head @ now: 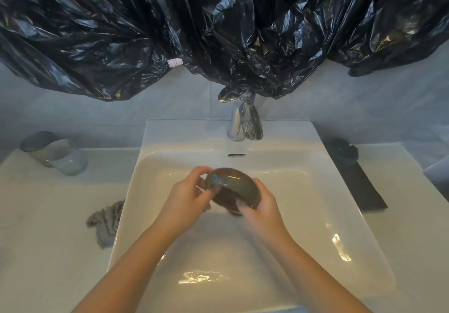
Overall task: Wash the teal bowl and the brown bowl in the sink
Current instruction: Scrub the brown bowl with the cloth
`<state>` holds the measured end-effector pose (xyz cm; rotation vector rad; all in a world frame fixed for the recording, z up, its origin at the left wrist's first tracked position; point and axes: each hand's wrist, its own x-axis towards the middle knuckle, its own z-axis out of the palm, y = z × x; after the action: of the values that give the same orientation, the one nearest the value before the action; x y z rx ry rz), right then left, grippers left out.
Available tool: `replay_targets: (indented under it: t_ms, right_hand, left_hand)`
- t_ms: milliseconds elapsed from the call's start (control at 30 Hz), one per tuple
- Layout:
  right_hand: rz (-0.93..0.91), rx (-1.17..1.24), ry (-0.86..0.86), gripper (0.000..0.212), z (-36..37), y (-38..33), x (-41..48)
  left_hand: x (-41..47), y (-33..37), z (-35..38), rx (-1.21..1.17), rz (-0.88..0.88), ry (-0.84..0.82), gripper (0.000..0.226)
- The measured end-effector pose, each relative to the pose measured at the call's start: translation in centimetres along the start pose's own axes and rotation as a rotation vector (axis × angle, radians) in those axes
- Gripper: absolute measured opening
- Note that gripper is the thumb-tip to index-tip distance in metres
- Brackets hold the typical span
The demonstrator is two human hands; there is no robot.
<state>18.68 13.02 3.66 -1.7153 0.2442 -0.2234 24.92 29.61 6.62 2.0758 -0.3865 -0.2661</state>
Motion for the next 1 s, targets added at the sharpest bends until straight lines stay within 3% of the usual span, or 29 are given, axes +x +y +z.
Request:
replay_targets:
  t_ms: [67,133,233,333,467,533,633,733,900,1000]
  right_hand:
    - [0.194,0.138,0.009,0.038,0.5,0.2,0.1]
    - [0.373,0.274,-0.012,0.025,0.9,0.3,0.2]
    - [0.472,0.347,-0.016,0.018,1.3,0.8,0.3]
    - [0.484,0.344,-0.018,0.018,1.5,1.5,0.4]
    - [0.514,0.331,-0.03,0.025,1.7,2.5,0.6]
    - [0.525,0.324,-0.028,0.027,1.7,2.8,0.6]
    - [0.529,0.32,-0.034,0.037,1.7,3.1,0.3]
    - [0.529,0.326,-0.025,0.043,1.7,3.1,0.2]
    - [0.525,0.384,-0.003,0.025,1.3,2.3,0.8]
    - [0.515,0.392,-0.021,0.024,0.9,1.5,1.3]
  left_hand:
    - [-0.8,-1.3,-1.4,0.042,0.015,0.068,0.021]
    - [-1.4,-3.3,-4.0,0.092,0.019,0.29,0.011]
    - [-2.2,-7.7,-8.9,0.29,-0.129,0.536,0.006]
    - [-2.6,-12.4,-11.4,0.438,-0.268,0.435,0.014]
    - [-3.0,-15.1,-10.7,0.539,-0.283,0.062,0.01]
    - [-3.1,-16.4,-10.0,0.567,-0.349,-0.015,0.028]
    - [-3.0,-18.4,-9.2,0.537,-0.394,0.109,0.034]
    - [-2.7,-17.5,-9.8,0.427,-0.402,0.367,0.03]
    - [-1.9,-9.9,-11.4,0.263,-0.135,0.669,0.033]
    - [-1.7,-3.9,-9.7,0.313,0.063,0.667,0.028]
